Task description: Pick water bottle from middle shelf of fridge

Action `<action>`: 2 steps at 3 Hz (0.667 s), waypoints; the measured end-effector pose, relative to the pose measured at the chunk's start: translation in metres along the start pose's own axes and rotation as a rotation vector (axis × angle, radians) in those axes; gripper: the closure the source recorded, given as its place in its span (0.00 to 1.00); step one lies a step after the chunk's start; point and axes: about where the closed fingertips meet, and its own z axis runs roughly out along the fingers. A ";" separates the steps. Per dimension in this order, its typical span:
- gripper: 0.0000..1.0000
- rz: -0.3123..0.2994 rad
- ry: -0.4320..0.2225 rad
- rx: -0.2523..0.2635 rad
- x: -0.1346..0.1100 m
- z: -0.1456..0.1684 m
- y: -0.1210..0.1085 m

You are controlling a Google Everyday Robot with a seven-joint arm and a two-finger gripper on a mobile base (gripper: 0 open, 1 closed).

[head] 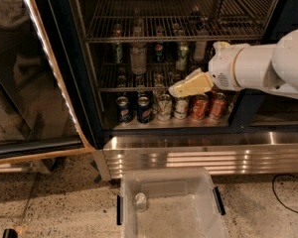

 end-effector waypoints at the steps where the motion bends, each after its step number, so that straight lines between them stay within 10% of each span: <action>1: 0.00 0.026 -0.036 -0.014 0.000 0.014 0.002; 2: 0.00 0.133 -0.067 0.005 0.017 0.044 0.005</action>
Offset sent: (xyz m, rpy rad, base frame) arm 0.0617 0.0098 -0.0693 0.2767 0.0015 -0.2049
